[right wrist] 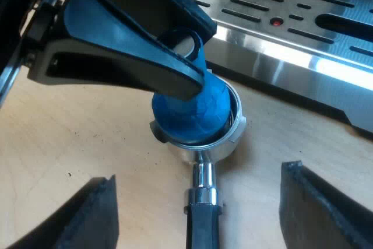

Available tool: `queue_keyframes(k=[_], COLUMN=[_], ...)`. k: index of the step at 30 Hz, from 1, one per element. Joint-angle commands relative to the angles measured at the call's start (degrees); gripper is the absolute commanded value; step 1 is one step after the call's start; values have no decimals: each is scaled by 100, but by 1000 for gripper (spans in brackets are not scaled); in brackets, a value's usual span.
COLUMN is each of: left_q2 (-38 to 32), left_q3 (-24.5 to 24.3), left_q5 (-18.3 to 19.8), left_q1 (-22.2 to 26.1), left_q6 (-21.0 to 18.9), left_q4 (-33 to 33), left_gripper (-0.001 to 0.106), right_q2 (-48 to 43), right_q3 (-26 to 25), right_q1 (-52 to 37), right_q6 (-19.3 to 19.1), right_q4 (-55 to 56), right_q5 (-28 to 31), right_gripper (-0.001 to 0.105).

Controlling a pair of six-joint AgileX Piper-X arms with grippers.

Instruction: Grind coffee beans and then tamp

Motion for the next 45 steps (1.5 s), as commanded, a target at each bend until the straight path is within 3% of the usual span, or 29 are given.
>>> queue_keyframes(k=[1,25,37,45], left_q2=[-26,-3,502,501], left_q3=[85,90,90,499], left_q5=[-34,-23,-23,-23], left_q1=[-42,-42,-42,-42], left_q6=[47,47,26,26], left_q4=[-20,-138,-138,-240], left_gripper=[1,1,1,1], right_q2=[-2,-2,-2,-2], right_q3=[-2,-2,-2,-2], right_q1=[-10,-10,-10,-10], right_q6=[-66,-66,-66,-66], right_q4=[-47,-47,-47,-47], right_q5=[-2,-2,-2,-2], right_gripper=[60,60,60,60])
